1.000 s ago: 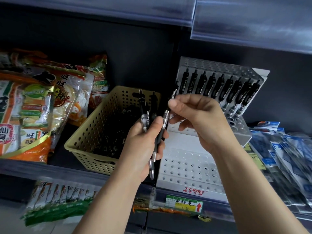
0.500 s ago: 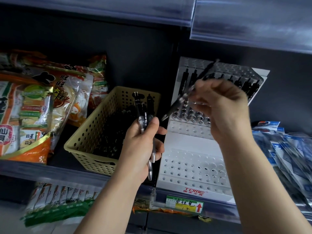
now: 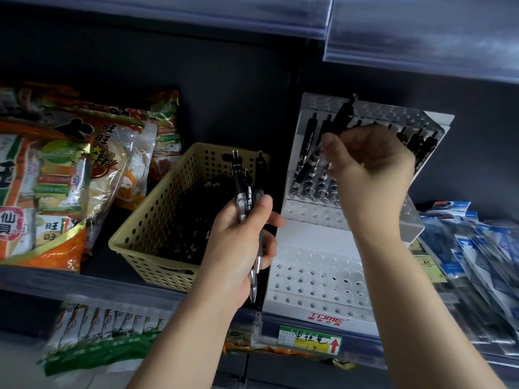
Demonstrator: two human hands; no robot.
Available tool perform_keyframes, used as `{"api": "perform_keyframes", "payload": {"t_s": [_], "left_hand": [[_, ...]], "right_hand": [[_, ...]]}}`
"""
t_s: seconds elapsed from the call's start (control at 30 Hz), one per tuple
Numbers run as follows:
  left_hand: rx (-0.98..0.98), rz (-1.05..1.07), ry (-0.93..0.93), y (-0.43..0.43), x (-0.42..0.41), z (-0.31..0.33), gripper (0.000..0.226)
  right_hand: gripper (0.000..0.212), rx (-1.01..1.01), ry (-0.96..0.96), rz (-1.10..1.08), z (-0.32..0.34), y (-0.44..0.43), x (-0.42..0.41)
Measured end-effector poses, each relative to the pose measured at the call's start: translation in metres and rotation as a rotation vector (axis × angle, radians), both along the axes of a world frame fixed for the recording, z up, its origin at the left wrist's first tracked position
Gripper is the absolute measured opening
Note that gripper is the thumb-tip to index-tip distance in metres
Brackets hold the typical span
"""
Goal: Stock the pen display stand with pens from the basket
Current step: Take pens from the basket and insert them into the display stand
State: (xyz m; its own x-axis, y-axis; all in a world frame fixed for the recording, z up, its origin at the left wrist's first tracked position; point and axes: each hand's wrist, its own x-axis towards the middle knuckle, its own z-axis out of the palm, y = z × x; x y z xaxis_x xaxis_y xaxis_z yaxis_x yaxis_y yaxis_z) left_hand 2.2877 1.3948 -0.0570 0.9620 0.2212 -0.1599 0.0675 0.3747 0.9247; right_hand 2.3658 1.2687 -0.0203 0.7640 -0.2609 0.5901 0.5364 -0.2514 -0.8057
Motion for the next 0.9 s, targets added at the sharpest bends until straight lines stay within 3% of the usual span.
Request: {"api": "perform_keyframes", "payload": {"t_s": [0.37, 0.7, 0.77, 0.9], "left_hand": [[0.005, 0.018, 0.000, 0.002, 0.003, 0.000, 0.018], [-0.025, 0.017, -0.009, 0.004, 0.002, -0.001, 0.018], [-0.066, 0.002, -0.004, 0.004, 0.002, -0.001, 0.017], [-0.136, -0.072, -0.038, 0.004, 0.002, -0.002, 0.020]], "right_hand": [[0.016, -0.343, -0.007, -0.160, -0.008, 0.015, 0.007], [0.013, -0.451, 0.021, -0.216, -0.008, 0.013, 0.007], [0.016, -0.421, 0.018, -0.196, -0.008, 0.012, 0.006], [0.034, -0.154, -0.060, -0.097, 0.000, 0.011, 0.000]]}}
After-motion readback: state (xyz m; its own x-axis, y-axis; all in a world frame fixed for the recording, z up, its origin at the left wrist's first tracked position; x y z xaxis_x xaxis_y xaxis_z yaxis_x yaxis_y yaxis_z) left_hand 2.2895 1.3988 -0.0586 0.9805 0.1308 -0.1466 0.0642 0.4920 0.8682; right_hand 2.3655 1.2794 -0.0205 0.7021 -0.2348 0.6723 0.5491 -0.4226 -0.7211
